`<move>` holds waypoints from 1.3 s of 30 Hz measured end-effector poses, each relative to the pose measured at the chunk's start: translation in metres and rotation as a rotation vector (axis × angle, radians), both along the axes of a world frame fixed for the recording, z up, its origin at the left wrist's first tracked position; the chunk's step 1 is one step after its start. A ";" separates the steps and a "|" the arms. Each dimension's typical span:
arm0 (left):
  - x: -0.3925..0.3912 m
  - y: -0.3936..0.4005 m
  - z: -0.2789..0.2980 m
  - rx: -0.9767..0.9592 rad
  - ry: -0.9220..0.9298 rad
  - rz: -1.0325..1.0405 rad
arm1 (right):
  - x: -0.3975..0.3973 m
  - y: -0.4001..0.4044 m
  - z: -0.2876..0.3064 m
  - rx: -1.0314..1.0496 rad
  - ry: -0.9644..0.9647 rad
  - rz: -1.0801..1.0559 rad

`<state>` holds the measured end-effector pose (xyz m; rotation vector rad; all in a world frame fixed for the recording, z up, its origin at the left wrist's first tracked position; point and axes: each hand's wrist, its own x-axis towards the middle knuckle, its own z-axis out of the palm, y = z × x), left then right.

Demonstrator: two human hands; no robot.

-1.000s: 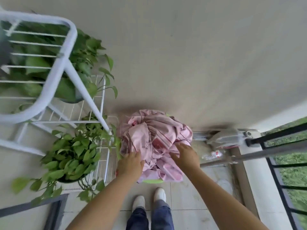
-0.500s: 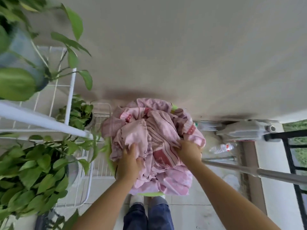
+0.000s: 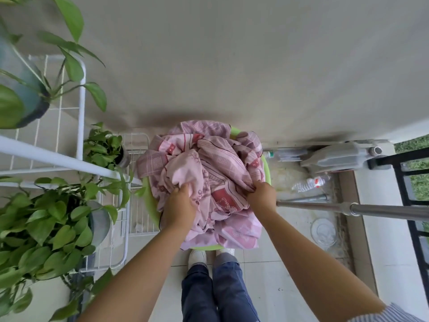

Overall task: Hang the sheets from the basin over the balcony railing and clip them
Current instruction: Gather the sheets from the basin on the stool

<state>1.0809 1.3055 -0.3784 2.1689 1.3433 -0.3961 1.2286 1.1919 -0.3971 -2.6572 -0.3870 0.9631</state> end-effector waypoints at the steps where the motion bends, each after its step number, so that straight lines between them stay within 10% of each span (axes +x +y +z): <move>1: 0.002 0.000 0.009 0.022 -0.021 -0.006 | -0.001 0.001 0.008 0.029 -0.011 0.020; 9: 0.011 0.024 0.125 0.346 -0.397 -0.053 | 0.001 0.028 0.108 0.457 -0.191 0.096; 22: 0.051 0.018 0.412 1.035 -1.254 -0.294 | -0.004 0.006 0.458 1.091 -0.727 -0.065; 28: 0.040 -0.034 0.495 0.842 -1.619 -0.476 | -0.077 -0.075 0.583 0.996 -1.168 -0.068; 39: 0.007 -0.188 0.534 0.781 -1.991 -0.909 | -0.190 -0.244 0.603 0.769 -1.505 -0.412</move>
